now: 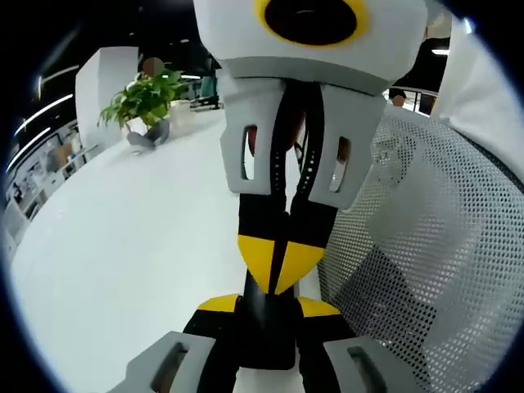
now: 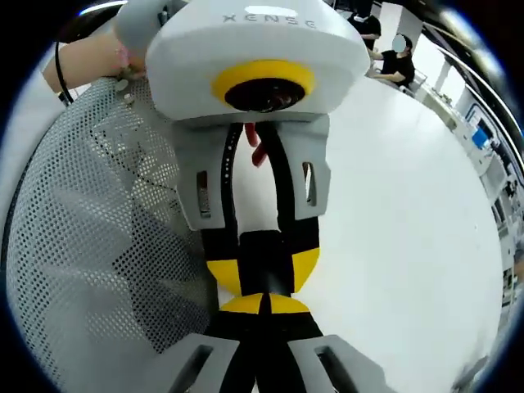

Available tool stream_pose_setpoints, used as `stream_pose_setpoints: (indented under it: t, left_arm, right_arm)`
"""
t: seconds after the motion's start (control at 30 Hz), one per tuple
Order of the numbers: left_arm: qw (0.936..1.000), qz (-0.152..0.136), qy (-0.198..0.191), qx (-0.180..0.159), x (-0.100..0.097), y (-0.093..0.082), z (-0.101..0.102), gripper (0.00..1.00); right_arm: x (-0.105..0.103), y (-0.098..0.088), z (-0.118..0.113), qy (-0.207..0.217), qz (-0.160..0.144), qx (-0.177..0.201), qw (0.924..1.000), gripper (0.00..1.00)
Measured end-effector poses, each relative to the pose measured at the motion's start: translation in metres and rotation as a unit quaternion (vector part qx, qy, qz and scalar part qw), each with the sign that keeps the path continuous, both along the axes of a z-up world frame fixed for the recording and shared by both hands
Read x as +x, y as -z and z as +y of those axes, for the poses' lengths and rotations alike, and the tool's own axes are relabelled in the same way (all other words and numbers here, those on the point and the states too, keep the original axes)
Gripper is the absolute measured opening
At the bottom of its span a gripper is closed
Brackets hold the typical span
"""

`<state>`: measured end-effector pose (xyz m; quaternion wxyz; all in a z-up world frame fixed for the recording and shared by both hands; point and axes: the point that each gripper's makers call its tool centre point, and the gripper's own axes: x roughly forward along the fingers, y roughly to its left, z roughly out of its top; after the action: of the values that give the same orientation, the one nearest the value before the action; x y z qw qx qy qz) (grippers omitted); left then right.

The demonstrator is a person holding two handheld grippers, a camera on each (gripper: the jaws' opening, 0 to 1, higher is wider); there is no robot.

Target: Press the specified remote control buttons in sequence, fully releasing each button before pressing the next.

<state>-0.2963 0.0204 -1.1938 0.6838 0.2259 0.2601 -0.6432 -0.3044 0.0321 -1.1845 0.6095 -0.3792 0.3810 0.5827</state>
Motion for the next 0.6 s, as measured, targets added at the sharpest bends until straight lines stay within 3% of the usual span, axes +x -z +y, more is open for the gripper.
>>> stream_pose_setpoints:
  t: [0.53, 0.6]
  left_arm:
    - [1.0000, 0.003, 0.001, -0.007, -0.0022, -0.0022, 0.0000, 0.25]
    - [1.0000, 0.003, 0.001, -0.008, -0.0024, -0.0023, 0.0001, 0.25]
  right_arm:
    - [0.0004, -0.0003, 0.0006, 0.005, -0.001, 0.052, 0.9986, 0.00]
    - [-0.0008, -0.0008, 0.0010, -0.021, -0.014, 0.061, 0.9978, 0.00]
